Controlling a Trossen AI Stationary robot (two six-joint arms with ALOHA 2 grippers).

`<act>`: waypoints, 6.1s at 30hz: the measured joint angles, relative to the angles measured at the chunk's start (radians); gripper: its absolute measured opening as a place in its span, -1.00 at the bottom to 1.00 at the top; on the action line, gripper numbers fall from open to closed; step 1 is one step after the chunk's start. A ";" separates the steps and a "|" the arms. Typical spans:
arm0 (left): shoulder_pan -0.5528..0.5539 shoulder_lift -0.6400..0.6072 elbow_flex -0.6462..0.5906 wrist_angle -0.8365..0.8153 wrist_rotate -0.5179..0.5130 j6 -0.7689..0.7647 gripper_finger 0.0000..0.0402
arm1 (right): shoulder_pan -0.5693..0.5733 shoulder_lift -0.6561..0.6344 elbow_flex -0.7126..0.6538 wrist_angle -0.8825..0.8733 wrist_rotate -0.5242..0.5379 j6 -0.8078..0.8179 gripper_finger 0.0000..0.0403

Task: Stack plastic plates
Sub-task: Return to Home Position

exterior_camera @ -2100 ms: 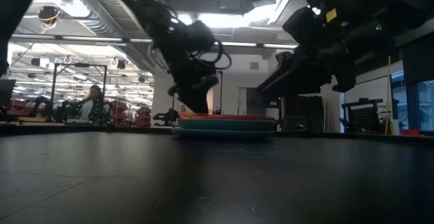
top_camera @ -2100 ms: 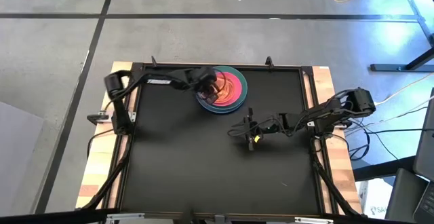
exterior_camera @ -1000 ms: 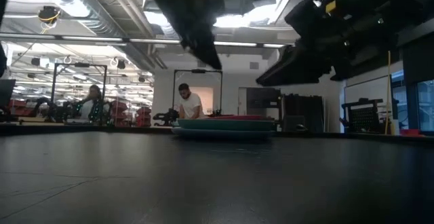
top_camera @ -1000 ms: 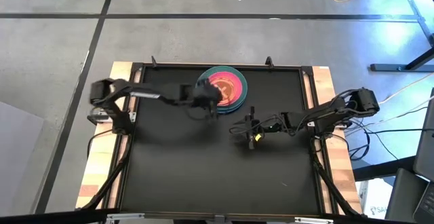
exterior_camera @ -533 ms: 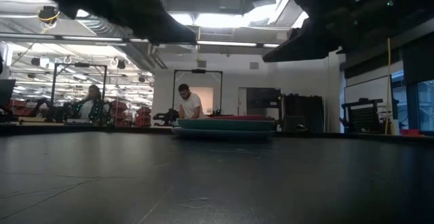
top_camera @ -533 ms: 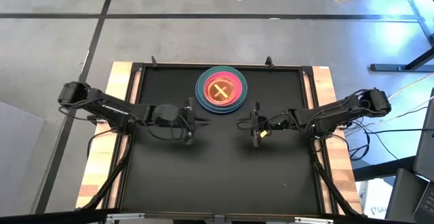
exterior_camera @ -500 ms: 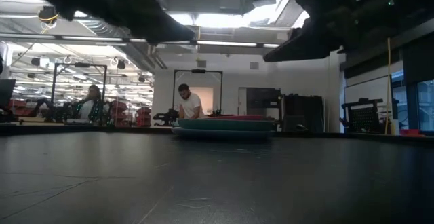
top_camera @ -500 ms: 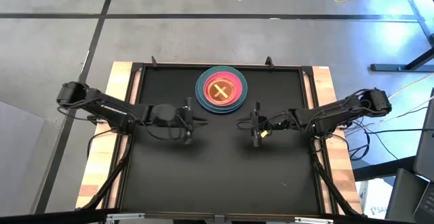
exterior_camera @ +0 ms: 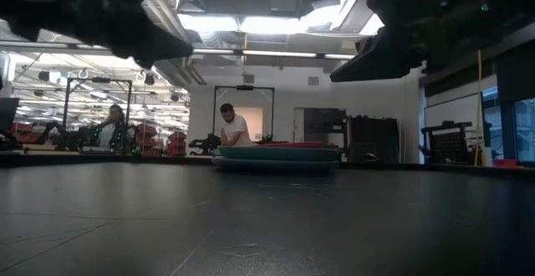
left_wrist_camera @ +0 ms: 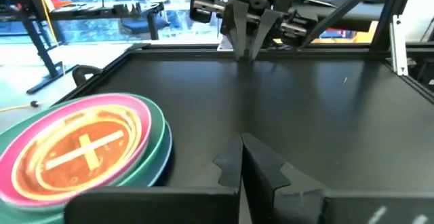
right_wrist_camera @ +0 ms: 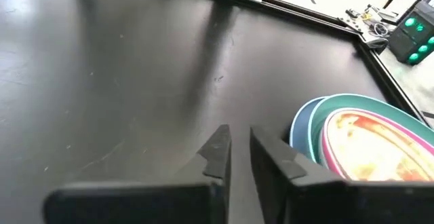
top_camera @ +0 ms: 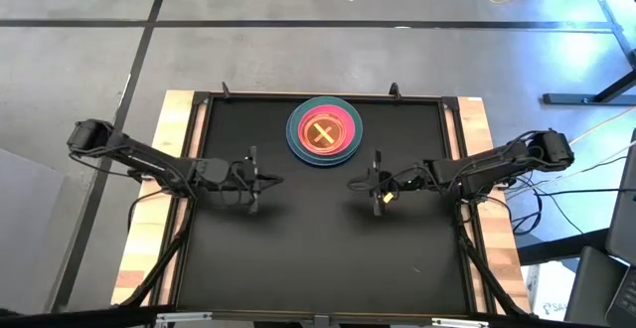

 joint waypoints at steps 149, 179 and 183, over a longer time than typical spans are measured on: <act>0.150 0.324 0.382 -0.053 0.152 -0.139 -0.98 | -0.261 -1.267 -0.505 -0.333 -0.171 0.264 -0.97; 0.155 0.335 0.382 -0.029 0.131 -0.143 -0.98 | -0.262 -1.267 -0.505 -0.333 -0.171 0.264 -0.97; 0.168 0.373 0.384 -0.030 0.138 -0.161 -0.98 | -0.261 -1.267 -0.505 -0.333 -0.171 0.264 -0.97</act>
